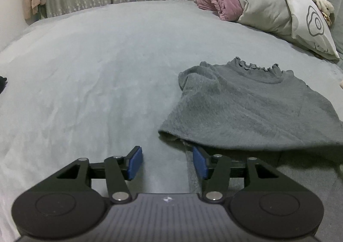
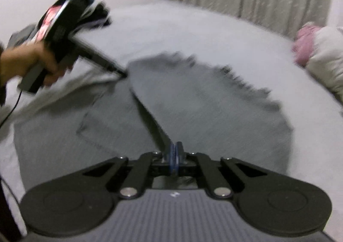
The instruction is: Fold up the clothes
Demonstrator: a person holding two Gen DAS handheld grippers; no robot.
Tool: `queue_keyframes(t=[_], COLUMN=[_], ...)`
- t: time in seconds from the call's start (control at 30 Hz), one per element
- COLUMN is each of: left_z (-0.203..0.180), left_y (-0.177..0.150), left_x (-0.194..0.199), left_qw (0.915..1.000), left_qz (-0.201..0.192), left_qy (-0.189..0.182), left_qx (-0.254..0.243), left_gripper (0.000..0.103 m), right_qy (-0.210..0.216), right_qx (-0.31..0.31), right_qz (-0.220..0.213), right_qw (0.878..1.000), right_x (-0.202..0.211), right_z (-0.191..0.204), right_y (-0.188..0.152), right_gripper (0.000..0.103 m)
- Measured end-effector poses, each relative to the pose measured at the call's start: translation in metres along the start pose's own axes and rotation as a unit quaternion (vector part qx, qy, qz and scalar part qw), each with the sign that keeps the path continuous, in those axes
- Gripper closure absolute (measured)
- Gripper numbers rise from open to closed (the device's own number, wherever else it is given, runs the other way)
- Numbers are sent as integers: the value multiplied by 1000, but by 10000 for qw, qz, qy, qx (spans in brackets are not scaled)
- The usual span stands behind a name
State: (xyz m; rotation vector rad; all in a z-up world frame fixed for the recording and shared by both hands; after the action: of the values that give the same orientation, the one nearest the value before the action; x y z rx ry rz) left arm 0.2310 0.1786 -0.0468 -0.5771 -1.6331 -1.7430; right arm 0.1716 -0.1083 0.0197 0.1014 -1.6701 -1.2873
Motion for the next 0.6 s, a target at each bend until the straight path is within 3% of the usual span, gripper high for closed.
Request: queue_keyframes(t=[0.27,0.37,0.43,0.6], left_z=[-14,-21,-17,-1], left_y=[1,0,1,0], left_x=[2,-3,-8,-13], left_qw=[9992,9994,9992,9974], left_qz=[-90,-231,-296,-266], left_qy=[-356,37,277,513], left_qx=[-178,-261,-65,436], left_gripper=[49,48,48,46], right_qy=[-413,-415,-422,-608], right_qx=[-566,-582,-586,-651], right_qz=[-495,-553,-589,-603], right_qw=[9963,9959,9956,9942], right_x=[26,29,30,33], right_z=[-26,-27,-27,-32], right_y=[13,15,17,13], right_gripper=[103,103,103,103])
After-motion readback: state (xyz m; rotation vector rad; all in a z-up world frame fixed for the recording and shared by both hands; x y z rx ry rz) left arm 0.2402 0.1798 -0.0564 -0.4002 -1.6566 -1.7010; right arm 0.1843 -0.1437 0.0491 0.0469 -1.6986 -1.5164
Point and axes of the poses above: each gripper's, at about its wrist camera, not at the fingertips, and x roughly against the way its jaws point, z to its left, y to its top, the point moved 1 cm from there along -x, roughly the way its jaws point, and after that the axes turned 9 degrees about y, right-handed, at the moved point
